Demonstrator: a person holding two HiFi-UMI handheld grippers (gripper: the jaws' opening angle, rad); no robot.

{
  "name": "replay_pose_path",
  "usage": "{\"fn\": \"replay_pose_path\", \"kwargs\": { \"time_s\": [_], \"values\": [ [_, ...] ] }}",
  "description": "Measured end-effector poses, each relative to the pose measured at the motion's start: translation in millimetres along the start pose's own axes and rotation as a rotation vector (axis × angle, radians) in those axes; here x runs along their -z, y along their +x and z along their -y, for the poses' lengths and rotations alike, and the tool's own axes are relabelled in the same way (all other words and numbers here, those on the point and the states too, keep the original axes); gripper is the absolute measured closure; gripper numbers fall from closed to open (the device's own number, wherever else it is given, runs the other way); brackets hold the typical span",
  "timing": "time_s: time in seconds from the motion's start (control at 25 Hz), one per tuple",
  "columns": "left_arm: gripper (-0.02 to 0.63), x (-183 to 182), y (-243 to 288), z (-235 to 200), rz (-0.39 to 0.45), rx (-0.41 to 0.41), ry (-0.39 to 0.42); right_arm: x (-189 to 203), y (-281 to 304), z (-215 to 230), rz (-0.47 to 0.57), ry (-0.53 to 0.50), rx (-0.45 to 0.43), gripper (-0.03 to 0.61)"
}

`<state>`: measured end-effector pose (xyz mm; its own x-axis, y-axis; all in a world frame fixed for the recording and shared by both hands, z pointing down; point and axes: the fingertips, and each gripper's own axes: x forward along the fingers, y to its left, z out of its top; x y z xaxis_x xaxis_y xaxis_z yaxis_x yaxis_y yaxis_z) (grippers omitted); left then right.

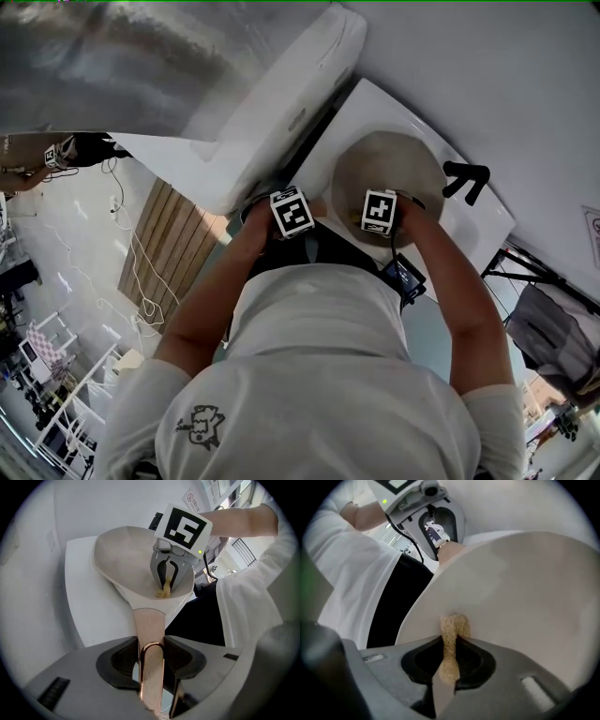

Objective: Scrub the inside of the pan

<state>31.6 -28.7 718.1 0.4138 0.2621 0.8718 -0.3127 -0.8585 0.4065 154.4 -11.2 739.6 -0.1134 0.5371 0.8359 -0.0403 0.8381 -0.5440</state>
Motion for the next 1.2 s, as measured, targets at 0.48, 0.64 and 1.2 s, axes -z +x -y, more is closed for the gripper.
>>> {"fn": "replay_pose_path", "kwargs": {
  "time_s": [0.48, 0.64, 1.2],
  "values": [
    [0.446, -2, 3, 4, 0.001, 0.010, -0.003, 94, -7, 4, -0.510, 0.258, -0.084, 0.520],
    [0.446, -4, 5, 5, -0.002, 0.010, -0.006, 127, -22, 20, -0.713, 0.227, 0.026, 0.520],
    [0.449, -4, 5, 9, 0.000, 0.040, -0.025, 143, -69, 133, -0.870, 0.116, 0.526, 0.515]
  ]
}}
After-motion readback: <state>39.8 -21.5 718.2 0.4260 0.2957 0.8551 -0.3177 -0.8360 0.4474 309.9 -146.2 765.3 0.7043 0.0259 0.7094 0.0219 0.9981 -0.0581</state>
